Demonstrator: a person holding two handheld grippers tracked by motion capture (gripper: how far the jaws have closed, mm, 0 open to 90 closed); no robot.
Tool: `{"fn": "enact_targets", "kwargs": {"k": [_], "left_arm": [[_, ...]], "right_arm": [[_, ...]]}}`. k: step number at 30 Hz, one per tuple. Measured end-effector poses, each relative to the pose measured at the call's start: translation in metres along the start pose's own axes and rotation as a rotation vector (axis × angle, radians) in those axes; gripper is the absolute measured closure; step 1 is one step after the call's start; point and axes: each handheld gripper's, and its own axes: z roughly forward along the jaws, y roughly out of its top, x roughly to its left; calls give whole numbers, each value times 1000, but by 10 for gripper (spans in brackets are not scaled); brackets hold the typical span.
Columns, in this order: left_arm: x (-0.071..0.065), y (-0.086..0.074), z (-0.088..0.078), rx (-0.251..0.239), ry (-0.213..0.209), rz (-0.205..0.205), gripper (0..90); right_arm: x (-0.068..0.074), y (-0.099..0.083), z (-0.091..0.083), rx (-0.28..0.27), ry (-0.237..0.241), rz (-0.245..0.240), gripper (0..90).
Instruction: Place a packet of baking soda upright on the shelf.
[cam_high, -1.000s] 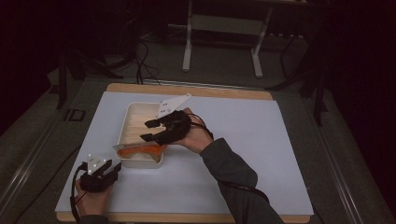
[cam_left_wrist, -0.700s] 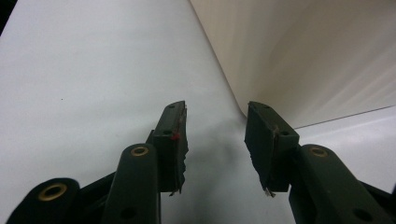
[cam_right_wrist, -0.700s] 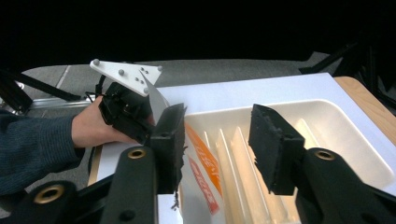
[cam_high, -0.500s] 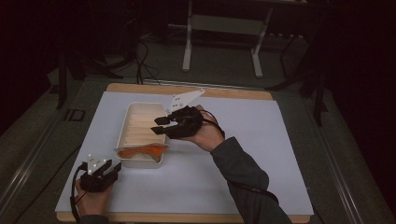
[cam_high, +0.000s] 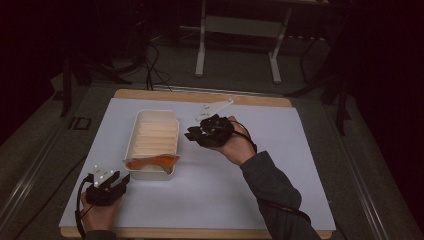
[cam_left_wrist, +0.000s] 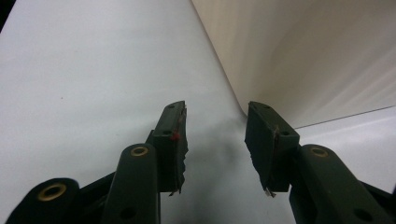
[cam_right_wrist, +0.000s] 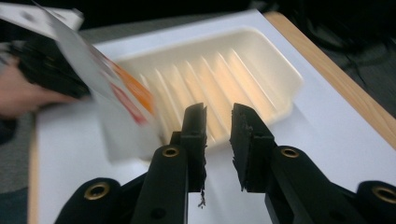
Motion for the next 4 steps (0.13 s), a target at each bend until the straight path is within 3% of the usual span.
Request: {"fn": "enact_targets", "kwargs": {"k": [4], "left_arm": [[0,1,2,20,23,-12,548]], "right_arm": [[-10,-25,-6,41,-64,54,709]]}}
